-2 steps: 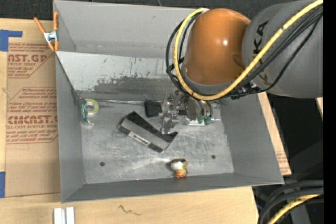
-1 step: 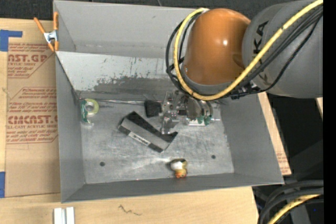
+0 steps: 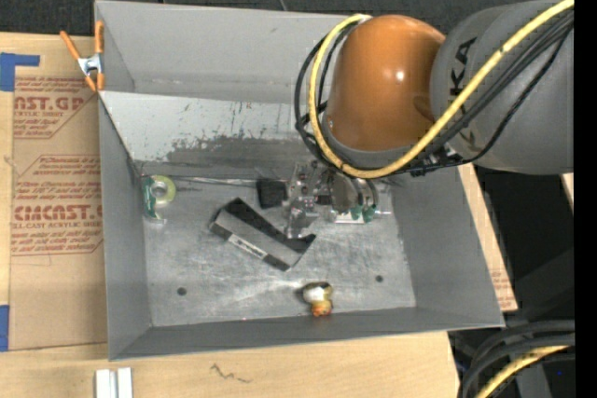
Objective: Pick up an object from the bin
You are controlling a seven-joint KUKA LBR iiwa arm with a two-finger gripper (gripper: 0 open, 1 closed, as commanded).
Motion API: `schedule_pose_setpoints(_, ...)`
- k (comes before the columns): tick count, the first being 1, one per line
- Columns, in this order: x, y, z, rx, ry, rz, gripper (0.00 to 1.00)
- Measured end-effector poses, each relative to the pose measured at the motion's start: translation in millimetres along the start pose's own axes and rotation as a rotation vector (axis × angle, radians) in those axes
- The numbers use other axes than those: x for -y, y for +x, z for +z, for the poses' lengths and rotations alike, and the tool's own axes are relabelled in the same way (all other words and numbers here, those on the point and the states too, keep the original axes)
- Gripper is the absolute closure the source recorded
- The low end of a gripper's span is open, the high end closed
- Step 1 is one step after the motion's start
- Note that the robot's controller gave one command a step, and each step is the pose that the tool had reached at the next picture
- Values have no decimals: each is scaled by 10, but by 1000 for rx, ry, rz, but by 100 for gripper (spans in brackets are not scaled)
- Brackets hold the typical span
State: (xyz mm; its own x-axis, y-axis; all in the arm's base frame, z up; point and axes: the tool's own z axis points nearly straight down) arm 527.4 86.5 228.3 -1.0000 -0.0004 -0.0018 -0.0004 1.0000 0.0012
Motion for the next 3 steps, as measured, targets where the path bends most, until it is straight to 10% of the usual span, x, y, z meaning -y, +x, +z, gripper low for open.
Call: schedule_pose_setpoints(3,47,86,57,-1,0,27,100)
